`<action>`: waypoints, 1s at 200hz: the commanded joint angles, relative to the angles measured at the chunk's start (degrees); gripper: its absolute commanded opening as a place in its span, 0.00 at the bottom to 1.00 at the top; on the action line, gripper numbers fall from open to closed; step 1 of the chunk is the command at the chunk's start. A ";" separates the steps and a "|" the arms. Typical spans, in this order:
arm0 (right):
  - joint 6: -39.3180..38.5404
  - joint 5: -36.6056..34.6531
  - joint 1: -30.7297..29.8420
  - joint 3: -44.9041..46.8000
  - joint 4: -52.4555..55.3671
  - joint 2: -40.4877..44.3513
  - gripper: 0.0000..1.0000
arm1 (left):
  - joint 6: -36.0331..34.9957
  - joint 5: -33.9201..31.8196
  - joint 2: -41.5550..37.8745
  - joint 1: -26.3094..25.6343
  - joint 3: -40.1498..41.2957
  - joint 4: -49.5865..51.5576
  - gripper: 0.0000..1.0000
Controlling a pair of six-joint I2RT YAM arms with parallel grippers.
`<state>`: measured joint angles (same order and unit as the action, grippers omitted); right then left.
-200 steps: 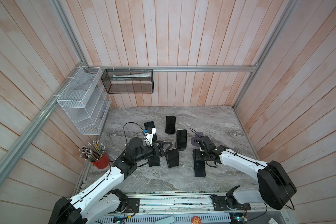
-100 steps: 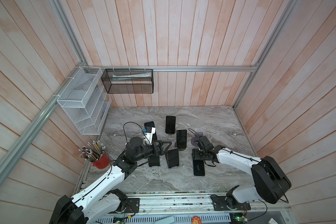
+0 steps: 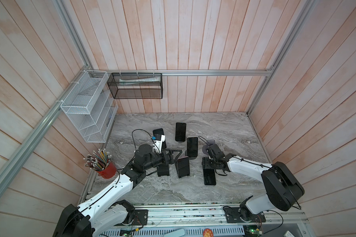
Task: Remove the phone from the phone stand
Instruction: Place the phone at the center of the table.
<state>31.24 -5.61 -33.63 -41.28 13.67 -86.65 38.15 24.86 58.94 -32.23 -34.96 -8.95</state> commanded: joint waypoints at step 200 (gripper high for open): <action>-1.61 -0.72 -0.45 0.48 1.98 4.93 0.83 | -0.33 0.14 -2.49 0.83 -2.89 5.84 1.00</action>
<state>29.95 -5.74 -33.71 -40.32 11.68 -85.25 38.76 25.04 58.61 -31.77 -35.09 -5.48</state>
